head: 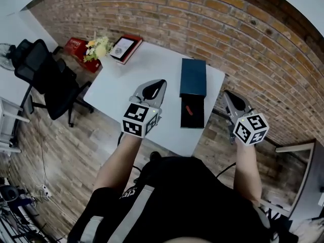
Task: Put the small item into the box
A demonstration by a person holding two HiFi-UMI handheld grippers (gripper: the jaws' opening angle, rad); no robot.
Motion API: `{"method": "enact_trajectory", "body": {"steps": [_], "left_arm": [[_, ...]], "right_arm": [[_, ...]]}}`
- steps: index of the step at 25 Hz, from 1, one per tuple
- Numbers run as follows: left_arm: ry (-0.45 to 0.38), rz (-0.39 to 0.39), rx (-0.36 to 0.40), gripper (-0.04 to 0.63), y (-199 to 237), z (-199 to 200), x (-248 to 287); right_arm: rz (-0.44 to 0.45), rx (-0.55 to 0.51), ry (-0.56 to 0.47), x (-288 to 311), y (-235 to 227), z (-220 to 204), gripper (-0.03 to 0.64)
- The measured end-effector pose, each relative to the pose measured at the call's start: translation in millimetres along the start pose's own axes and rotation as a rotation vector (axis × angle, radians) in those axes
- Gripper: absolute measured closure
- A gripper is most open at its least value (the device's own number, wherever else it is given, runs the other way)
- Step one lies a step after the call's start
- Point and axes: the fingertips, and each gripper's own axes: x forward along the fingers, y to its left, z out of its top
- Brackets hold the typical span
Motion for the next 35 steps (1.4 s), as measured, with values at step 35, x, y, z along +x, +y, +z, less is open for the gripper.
{"method": "enact_trajectory", "body": {"steps": [35], "left_arm": [[0.028, 0.096, -0.109, 0.589, 27.0, -58.3, -17.9]], "right_arm": [[-0.187, -0.032, -0.125, -39.6, -33.7, -29.1, 0.618]]}}
